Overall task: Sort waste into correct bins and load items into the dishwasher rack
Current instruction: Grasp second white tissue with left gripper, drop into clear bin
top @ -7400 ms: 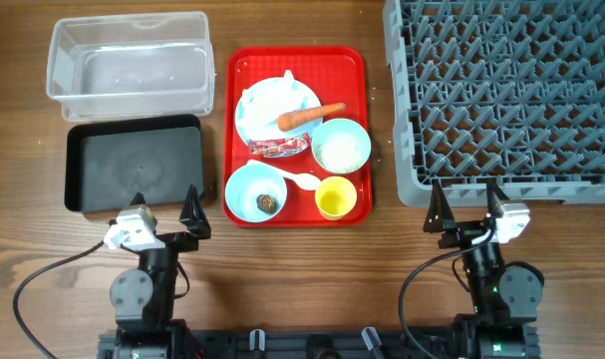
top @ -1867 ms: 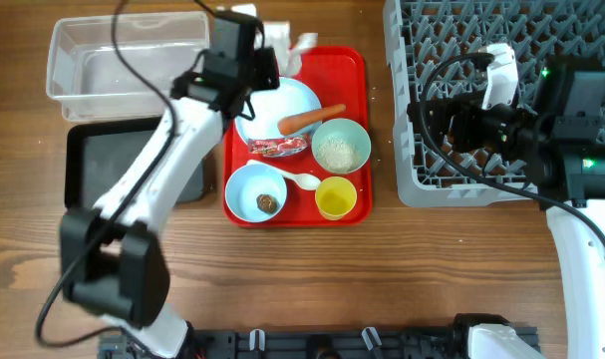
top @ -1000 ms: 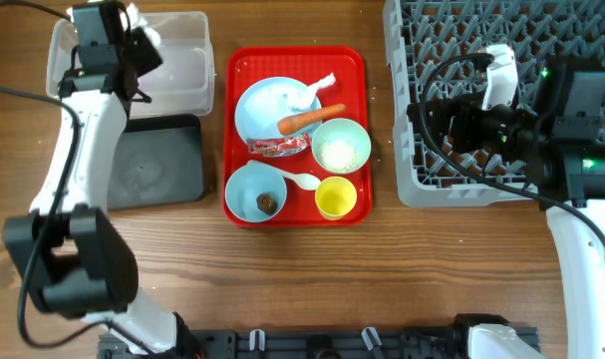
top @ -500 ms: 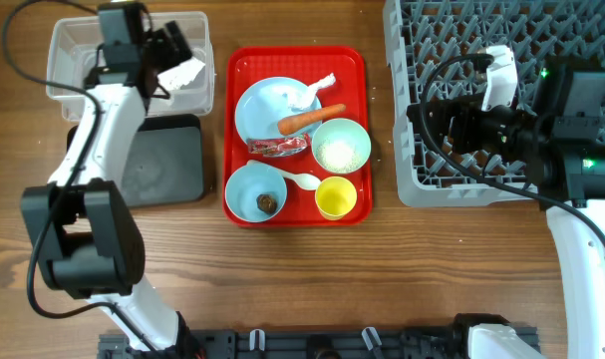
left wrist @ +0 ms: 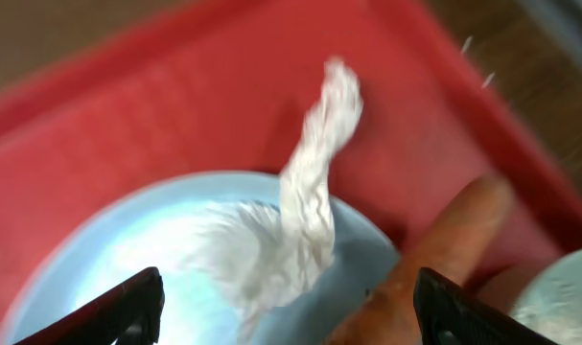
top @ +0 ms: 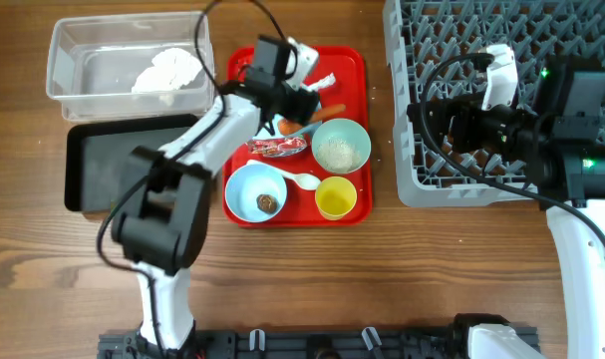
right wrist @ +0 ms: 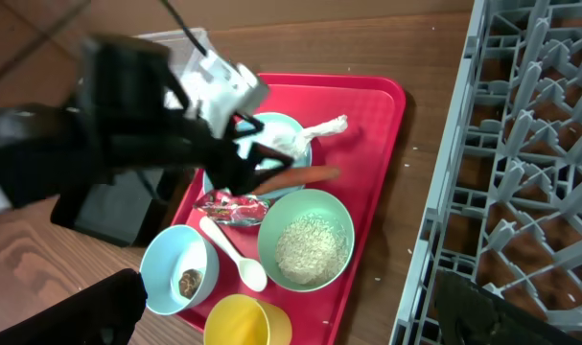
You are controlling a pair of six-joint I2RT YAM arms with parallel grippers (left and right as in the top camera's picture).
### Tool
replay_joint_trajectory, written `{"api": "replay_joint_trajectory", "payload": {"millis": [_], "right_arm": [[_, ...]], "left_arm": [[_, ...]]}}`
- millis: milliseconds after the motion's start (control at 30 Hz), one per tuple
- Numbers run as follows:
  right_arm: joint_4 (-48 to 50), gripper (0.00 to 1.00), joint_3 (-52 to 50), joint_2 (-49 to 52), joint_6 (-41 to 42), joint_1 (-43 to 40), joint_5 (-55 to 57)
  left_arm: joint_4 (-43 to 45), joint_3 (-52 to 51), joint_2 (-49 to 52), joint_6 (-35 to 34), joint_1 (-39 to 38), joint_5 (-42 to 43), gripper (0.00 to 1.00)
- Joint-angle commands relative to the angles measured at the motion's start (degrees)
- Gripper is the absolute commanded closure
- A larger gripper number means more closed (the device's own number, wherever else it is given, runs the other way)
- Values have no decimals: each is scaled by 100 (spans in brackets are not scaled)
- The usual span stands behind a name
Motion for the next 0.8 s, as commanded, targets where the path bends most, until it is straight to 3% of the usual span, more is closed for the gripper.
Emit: {"api": "replay_joint_trajectory", "payload": {"millis": [0, 100, 167, 233, 300, 467, 600, 767], "right_arm": [[13, 0, 131, 50, 48, 9, -31], [9, 1, 131, 50, 48, 9, -28], [-20, 1, 131, 50, 46, 9, -28], [-44, 1, 131, 50, 48, 9, 4], [-52, 1, 131, 50, 44, 9, 107], [-52, 1, 131, 50, 46, 9, 122], [-52, 1, 131, 50, 46, 9, 122], [-52, 1, 131, 50, 48, 9, 122]], "left_arm": [[83, 15, 317, 173, 11, -96, 15], [212, 15, 476, 175, 13, -101, 15], [317, 15, 581, 175, 20, -103, 20], [348, 15, 647, 175, 17, -98, 35], [348, 15, 667, 175, 17, -101, 62], [374, 15, 671, 175, 17, -98, 95], [474, 31, 573, 87, 31, -232, 96], [-76, 466, -382, -994, 354, -1226, 96]]}}
